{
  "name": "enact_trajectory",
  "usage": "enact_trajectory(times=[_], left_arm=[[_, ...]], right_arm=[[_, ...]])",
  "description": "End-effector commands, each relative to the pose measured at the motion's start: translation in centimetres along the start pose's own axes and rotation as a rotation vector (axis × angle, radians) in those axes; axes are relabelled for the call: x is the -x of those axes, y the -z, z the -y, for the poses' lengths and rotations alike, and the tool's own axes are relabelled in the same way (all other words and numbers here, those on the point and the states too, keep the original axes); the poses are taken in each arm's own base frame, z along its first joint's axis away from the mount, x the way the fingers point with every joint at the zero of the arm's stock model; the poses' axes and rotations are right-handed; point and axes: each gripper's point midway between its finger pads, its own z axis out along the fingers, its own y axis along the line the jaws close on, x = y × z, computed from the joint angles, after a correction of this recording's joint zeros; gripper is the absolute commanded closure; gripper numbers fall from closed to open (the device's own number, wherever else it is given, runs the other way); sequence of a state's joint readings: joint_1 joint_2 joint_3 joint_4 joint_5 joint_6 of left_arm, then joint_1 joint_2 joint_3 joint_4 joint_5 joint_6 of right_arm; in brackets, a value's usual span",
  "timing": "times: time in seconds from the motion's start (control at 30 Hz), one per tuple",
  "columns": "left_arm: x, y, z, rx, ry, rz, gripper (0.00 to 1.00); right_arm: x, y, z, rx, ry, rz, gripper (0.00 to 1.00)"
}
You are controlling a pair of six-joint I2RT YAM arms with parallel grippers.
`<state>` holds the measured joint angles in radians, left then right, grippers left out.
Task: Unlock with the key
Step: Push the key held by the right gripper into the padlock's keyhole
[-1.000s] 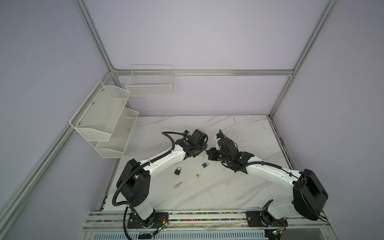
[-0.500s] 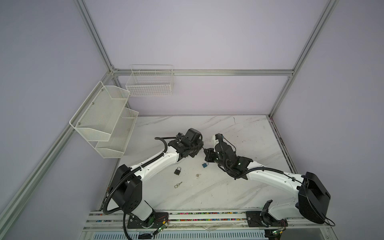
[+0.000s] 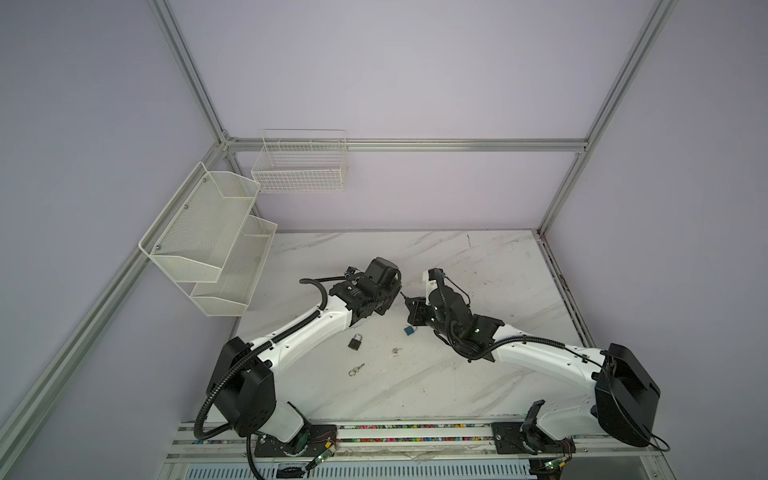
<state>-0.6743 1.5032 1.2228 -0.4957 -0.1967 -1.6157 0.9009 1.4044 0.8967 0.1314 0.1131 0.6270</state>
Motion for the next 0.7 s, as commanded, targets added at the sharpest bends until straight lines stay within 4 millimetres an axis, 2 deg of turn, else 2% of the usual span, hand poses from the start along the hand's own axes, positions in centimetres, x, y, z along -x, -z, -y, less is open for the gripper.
enact_trajectory(times=[0.0,0.17,0.33,0.47,0.67], left_arm=[[1.0,0.9,0.4,-0.036,0.016,0.038,0.91],[1.2,1.2,0.5,-0.042,0.009,0.048,0.91],[1.2,1.3,0.6,-0.043,0.0,0.05,0.91],[1.1,1.2,0.5,-0.04,-0.002,0.045,0.9],[1.0,1.2,0.7,-0.043,-0.004,0.04,0.91]], right_arm=[[0.3,-0.4,-1.4,0.064,0.024,-0.003,1.0],[-0.3,-1.3,-1.4,0.05,0.053,-0.034,1.0],[0.3,-0.7,-0.6,0.007,0.05,-0.005,1.0],[1.4,0.0,-1.0,0.013,0.054,0.028,1.0],[1.7,-0.1,-1.2,0.013,0.07,0.037,1.0]])
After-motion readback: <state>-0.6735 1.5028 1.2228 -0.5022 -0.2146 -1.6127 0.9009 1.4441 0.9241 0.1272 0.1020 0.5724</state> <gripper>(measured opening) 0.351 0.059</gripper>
